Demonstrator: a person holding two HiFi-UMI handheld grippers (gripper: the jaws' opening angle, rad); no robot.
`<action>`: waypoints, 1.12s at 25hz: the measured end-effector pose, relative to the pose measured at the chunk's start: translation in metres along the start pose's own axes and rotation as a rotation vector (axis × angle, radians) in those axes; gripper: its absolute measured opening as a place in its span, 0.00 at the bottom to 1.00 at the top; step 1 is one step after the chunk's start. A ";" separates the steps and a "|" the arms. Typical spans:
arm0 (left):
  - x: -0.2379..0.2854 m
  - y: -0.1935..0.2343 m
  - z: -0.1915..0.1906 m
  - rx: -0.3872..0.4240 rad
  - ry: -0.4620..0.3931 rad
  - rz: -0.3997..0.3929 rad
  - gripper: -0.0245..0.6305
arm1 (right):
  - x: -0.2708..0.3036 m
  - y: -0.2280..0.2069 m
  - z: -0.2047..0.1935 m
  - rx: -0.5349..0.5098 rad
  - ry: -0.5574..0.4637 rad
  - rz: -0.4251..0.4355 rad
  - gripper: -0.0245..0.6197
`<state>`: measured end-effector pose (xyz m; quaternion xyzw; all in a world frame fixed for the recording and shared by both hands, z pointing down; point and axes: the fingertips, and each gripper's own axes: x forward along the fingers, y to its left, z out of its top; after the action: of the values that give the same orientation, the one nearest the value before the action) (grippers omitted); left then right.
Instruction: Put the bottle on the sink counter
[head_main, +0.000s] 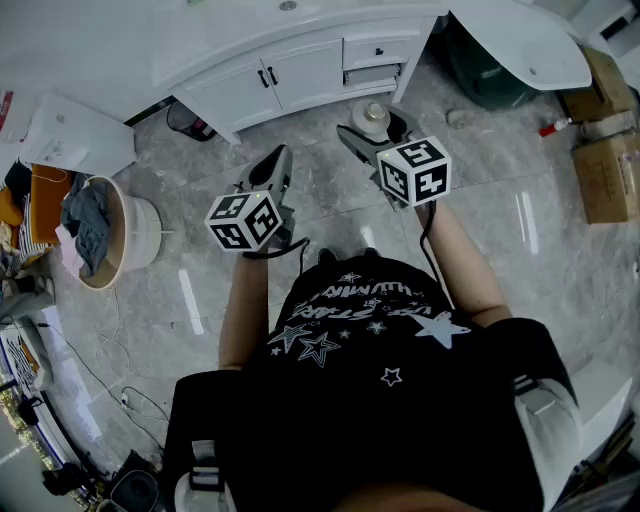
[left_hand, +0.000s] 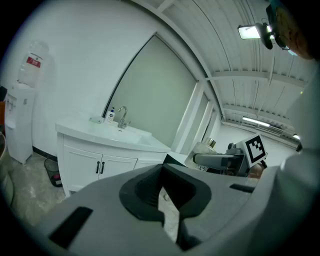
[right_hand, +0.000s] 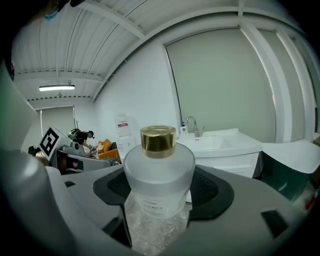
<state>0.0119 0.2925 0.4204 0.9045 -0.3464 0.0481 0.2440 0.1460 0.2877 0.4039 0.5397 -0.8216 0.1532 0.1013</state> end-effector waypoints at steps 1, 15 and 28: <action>0.000 0.000 0.000 0.003 0.000 0.001 0.05 | 0.000 0.000 0.001 0.001 -0.001 0.000 0.54; -0.007 0.006 -0.006 -0.005 0.010 -0.005 0.05 | 0.007 0.010 -0.001 0.014 0.007 -0.005 0.54; -0.018 0.070 -0.006 0.004 0.054 0.010 0.05 | 0.046 0.011 -0.005 0.064 0.022 -0.055 0.54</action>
<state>-0.0466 0.2617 0.4497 0.9017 -0.3439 0.0743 0.2514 0.1176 0.2540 0.4226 0.5633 -0.7999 0.1827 0.0970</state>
